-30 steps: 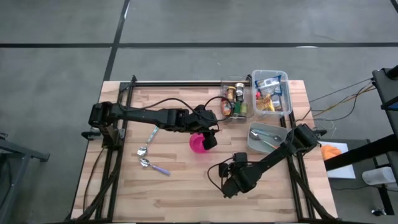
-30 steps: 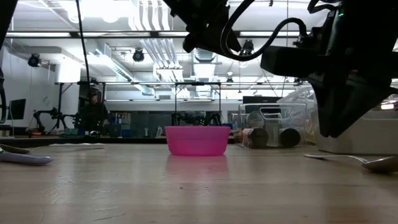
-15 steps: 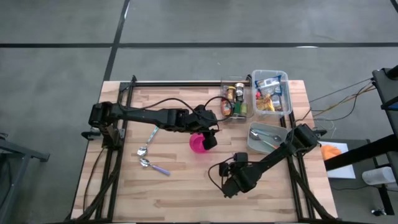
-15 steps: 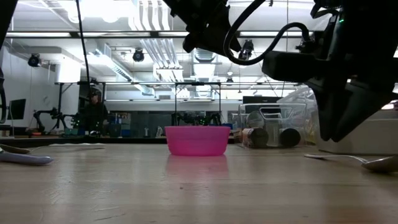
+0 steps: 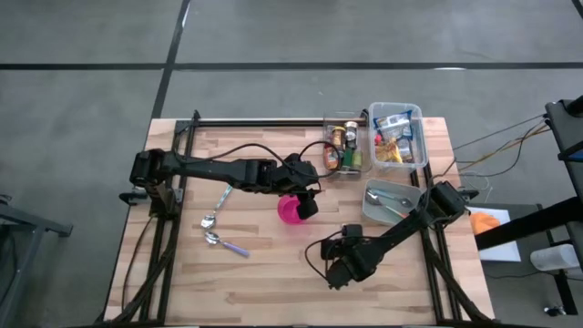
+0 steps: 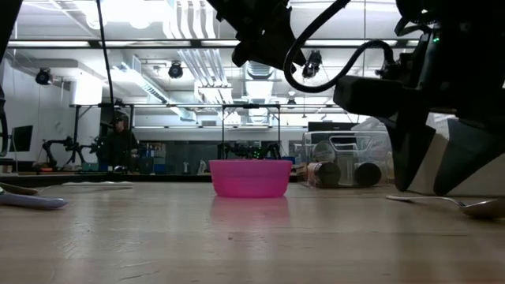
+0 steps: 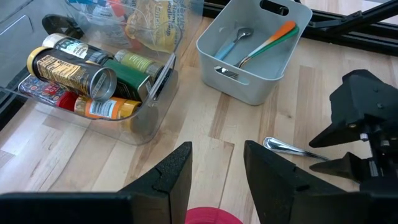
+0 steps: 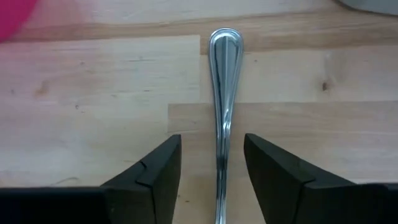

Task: Pick & Place Food Item
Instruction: Put the silver spoon into the gray bin

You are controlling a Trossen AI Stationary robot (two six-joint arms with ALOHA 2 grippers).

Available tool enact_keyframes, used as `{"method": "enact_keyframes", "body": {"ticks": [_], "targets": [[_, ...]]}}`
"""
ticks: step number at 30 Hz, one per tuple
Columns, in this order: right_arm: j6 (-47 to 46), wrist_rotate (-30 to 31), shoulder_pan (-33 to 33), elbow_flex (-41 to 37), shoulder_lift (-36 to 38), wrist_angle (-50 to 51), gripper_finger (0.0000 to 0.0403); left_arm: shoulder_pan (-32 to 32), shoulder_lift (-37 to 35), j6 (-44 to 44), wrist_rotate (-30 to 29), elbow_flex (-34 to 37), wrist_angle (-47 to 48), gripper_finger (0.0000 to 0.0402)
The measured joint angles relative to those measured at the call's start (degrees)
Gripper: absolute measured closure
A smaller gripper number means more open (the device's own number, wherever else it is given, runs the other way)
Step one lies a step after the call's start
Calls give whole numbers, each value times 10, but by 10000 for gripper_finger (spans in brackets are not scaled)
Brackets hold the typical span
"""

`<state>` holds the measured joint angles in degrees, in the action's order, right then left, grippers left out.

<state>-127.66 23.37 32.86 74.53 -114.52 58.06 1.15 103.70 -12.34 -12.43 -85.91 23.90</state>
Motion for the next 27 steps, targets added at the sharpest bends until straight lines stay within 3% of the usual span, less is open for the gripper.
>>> {"method": "enact_keyframes", "body": {"ticks": [12,27], "targets": [[-1,-8,0,-30,0,-40,311,0,0,0,0,0,0,255],[11,-9,0,-37,2,-55,314,0,0,0,0,0,0,255]]}}
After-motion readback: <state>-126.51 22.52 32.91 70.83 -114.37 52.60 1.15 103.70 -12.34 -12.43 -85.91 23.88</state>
